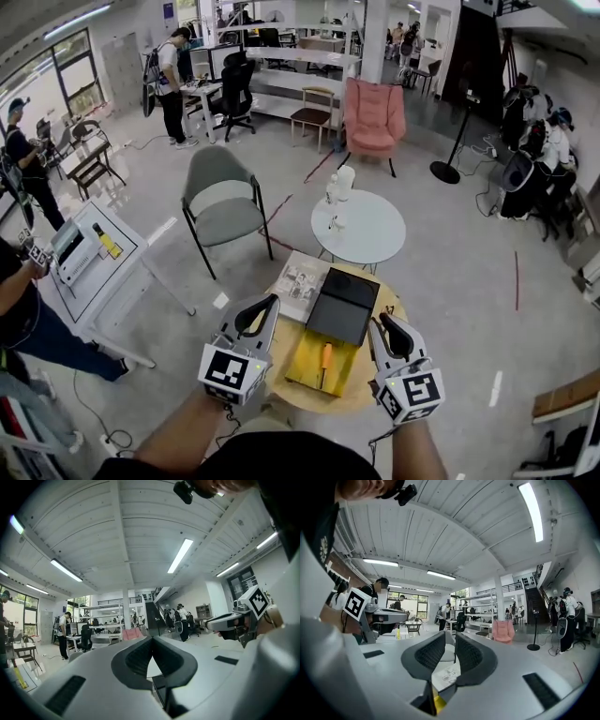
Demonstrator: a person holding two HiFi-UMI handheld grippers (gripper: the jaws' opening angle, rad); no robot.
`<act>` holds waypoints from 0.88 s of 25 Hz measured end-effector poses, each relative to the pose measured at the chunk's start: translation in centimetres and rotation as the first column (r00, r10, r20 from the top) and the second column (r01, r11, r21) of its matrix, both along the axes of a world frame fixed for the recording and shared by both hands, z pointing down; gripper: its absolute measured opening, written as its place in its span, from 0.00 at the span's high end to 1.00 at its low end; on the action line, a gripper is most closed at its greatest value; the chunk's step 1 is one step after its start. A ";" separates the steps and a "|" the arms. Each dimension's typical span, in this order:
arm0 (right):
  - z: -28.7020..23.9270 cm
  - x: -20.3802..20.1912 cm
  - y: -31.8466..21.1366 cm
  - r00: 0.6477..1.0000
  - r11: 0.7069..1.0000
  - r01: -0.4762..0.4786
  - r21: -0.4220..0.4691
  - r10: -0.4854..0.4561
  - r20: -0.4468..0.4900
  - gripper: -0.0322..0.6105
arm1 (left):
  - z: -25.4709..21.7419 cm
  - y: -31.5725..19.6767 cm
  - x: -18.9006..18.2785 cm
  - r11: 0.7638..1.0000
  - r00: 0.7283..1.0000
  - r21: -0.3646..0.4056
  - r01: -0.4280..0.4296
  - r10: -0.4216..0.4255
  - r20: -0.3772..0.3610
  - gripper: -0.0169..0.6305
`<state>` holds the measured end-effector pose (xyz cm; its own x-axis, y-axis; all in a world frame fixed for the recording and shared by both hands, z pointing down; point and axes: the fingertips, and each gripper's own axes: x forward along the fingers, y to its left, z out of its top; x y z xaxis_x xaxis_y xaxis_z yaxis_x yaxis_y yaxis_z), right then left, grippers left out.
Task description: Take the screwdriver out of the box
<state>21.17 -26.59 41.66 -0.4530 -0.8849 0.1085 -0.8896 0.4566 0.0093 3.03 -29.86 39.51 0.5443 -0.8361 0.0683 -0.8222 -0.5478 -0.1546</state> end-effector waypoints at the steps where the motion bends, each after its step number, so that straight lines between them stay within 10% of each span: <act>1: 0.2 -0.1 -0.5 1.000 1.000 -0.009 0.001 0.009 -0.008 0.82 | 0.1 -0.7 0.0 1.000 1.000 -0.002 -0.004 0.004 0.004 0.95; 22: 9.6 -0.2 -6.5 0.999 0.973 -0.043 -0.225 0.038 -0.027 0.80 | 3.2 -7.0 0.2 0.998 0.999 -0.060 -0.025 0.027 0.033 0.95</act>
